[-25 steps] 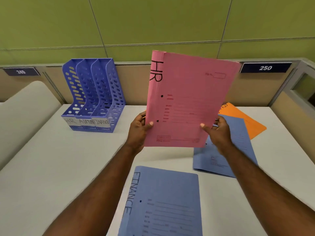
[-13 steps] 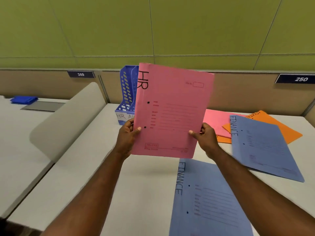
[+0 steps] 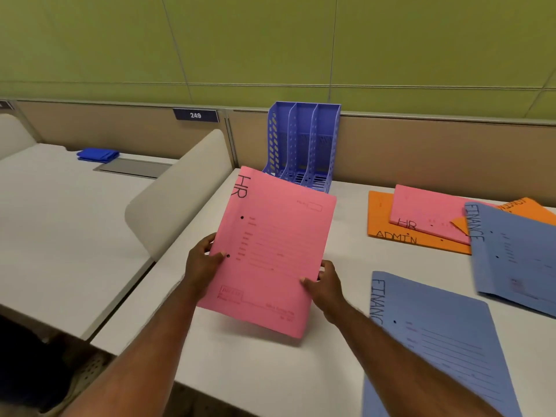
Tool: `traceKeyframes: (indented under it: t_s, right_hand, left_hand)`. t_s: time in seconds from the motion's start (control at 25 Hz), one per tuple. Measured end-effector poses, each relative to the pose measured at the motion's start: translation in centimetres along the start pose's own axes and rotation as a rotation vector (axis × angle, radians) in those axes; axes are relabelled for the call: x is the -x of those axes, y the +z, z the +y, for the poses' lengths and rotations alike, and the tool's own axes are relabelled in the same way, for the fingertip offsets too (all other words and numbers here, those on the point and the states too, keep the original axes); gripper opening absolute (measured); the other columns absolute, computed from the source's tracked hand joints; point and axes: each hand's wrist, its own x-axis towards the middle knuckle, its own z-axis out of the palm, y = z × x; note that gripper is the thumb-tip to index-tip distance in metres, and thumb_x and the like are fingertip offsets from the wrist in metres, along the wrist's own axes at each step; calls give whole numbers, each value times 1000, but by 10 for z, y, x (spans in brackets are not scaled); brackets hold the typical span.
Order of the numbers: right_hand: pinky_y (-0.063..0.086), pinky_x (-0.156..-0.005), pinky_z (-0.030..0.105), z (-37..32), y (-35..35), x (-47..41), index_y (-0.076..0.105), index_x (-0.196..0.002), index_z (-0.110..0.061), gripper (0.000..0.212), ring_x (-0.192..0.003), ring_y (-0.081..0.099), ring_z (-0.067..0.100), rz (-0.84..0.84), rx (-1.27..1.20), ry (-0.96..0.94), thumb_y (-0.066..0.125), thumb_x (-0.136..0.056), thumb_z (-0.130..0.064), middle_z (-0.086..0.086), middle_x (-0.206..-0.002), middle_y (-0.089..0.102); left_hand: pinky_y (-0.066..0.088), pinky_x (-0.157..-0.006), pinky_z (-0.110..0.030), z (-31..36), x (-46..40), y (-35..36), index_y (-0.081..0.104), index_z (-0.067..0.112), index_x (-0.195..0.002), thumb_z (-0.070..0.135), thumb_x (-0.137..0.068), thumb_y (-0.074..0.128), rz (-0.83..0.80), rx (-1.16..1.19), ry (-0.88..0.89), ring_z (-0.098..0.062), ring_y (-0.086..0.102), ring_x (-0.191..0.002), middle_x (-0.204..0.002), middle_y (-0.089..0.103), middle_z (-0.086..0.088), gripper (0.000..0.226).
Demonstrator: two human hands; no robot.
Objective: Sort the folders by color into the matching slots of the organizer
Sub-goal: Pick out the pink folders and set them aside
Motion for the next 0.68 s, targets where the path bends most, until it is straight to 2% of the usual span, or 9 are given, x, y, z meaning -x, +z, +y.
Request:
traceKeyframes:
  t_s: [0.04, 0.2, 0.44, 0.56, 0.68]
  right_hand:
    - [54, -89, 45, 4, 12, 3, 44, -120, -13, 48, -101, 62, 24, -6, 21, 22, 70, -80, -11, 8, -111, 62]
    - [53, -92, 43, 17, 52, 8, 46, -122, -11, 51, -103, 61, 25, -41, 114, 99, 71, -77, -9, 7, -112, 61]
    - [55, -90, 46, 31, 91, 0, 59, -110, -6, 37, -100, 66, 30, -205, 54, 243, 61, -75, 3, 12, -108, 69]
    - [56, -89, 47, 36, 107, -1, 63, -108, -6, 35, -99, 68, 30, -257, 38, 286, 60, -73, 1, 12, -106, 71]
    - [58, -85, 42, 37, 113, -2, 65, -105, -4, 28, -95, 69, 29, -273, 27, 299, 64, -77, -2, 13, -106, 71]
  left_hand:
    - [57, -68, -31, -8, -1, -7, 60, 24, -126, 0, -82, 63, 29, -31, -29, -21, 68, -87, -113, 68, -6, 50]
    - [54, -90, -46, -40, -4, -29, 58, 15, -130, -4, -82, 61, 92, -123, -131, -32, 66, -100, -120, 66, -11, 52]
    - [50, -89, -41, -77, -20, -61, 59, 14, -129, 0, -82, 64, 151, -286, -206, -30, 63, -99, -121, 66, -12, 49]
    - [42, -101, -50, -91, -32, -71, 56, 14, -131, 4, -83, 64, 143, -385, -252, -33, 59, -111, -126, 63, -12, 50]
    - [38, -106, -51, -102, -39, -77, 56, 13, -132, 6, -84, 64, 137, -448, -281, -36, 54, -119, -130, 61, -13, 49]
